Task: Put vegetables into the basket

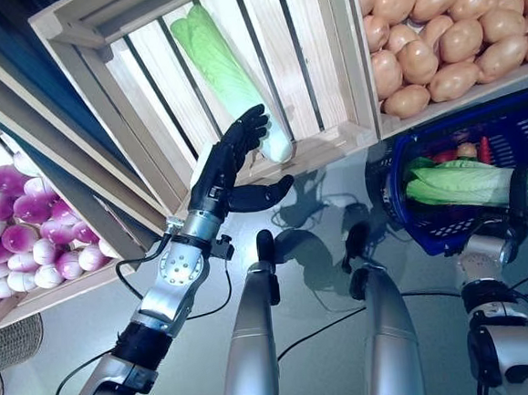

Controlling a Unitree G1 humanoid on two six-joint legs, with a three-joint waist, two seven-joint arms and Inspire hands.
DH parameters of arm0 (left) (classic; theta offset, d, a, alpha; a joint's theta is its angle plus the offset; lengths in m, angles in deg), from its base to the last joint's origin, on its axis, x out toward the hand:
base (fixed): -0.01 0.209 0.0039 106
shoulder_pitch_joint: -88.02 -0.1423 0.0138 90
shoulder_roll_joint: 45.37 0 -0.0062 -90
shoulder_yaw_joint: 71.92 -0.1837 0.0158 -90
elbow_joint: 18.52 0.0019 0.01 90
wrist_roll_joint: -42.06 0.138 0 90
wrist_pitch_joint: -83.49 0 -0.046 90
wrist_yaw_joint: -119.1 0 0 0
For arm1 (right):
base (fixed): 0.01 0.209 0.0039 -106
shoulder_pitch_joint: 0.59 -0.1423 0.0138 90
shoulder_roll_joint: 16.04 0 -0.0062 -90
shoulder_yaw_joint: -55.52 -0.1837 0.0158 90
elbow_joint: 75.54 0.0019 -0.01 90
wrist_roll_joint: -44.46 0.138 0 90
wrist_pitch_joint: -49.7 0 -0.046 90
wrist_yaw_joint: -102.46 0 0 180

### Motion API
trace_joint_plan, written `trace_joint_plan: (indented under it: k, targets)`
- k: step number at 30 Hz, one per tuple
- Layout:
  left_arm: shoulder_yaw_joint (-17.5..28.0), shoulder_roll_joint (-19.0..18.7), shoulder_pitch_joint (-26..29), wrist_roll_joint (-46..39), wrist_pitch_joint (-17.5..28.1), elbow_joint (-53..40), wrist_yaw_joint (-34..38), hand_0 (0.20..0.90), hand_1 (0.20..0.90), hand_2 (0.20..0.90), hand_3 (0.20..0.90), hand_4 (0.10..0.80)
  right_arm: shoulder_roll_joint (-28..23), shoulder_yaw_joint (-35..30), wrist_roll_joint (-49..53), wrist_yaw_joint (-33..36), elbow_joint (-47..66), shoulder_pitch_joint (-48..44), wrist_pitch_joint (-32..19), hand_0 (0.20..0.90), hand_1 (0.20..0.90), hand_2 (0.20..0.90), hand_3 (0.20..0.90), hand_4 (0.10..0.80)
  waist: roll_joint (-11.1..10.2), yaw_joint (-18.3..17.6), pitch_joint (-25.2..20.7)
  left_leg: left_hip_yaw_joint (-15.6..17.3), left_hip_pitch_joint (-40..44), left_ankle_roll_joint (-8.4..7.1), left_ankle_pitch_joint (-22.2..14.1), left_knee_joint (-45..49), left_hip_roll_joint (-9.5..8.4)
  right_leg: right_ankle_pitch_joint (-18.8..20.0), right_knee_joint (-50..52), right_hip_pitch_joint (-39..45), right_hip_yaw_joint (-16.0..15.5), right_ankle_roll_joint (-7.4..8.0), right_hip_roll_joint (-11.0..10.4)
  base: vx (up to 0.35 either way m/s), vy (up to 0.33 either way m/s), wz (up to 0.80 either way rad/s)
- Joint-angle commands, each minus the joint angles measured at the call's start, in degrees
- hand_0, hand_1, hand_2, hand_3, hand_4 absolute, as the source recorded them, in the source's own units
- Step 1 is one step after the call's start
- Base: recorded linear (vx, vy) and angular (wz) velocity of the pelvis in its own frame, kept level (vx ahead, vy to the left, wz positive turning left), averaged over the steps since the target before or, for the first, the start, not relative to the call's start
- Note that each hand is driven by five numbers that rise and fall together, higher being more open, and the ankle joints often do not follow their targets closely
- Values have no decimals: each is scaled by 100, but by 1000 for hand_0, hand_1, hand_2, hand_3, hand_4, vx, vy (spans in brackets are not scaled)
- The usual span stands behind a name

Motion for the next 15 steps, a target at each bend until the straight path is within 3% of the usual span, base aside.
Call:
trace_joint_plan:
  k: [1, 4, 10, 11, 12, 15]
  targets:
    - [348, -3, 498, -138, 567, -1011, -5, 900, 900, 900, 900, 800, -1057, -237, -720, 661, 128, 33, -483, 300, 300, 300, 300, 400, 255, 22, -2, -98, -391, 80, -218, 395, -241, -402, 965, 18, -33, 132, -133, -45, -14, -17]
    - [354, -47, 522, -195, 534, -1057, 34, 900, 900, 900, 900, 800, -1196, -219, -832, 876, 10, -88, -270, 300, 300, 300, 300, 400, 308, 20, -2, -93, -707, 88, -300, 689, -244, -407, 1231, -325, 5, 133, -173, -36, -2, 0]
    - [294, -56, 610, -131, 439, -1093, 102, 900, 900, 900, 900, 800, -1108, 13, -594, 481, 75, -268, 122, 309, 309, 309, 309, 406, 345, -5, -2, -119, -1175, 125, -359, 984, -238, -335, 1423, -829, 105, 105, -173, -12, -2, -6]
    - [291, -56, 614, -133, 438, -1092, 105, 900, 900, 900, 900, 800, -1102, 26, -536, 427, 84, -275, 172, 502, 502, 502, 502, 535, 346, -5, -2, -120, -1189, 126, -355, 987, -240, -331, 1427, -844, 105, 104, -170, 0, 0, 0]
    - [314, -61, 622, -149, 440, -1093, 87, 900, 900, 900, 900, 800, -1088, 53, -512, 379, 81, -285, 238, 900, 900, 900, 900, 800, 349, -6, -2, -112, -1202, 127, -343, 973, -243, -318, 1412, -860, 103, 98, -154, 0, 0, 0]
    - [324, -127, 610, -160, 534, -1055, 58, 900, 900, 900, 900, 800, -1093, 144, -462, 462, 95, -318, 268, 900, 900, 900, 900, 800, 360, 11, -2, -106, -1228, 127, -297, 922, -250, -300, 1404, -891, 88, 83, -125, 7, -18, 6]
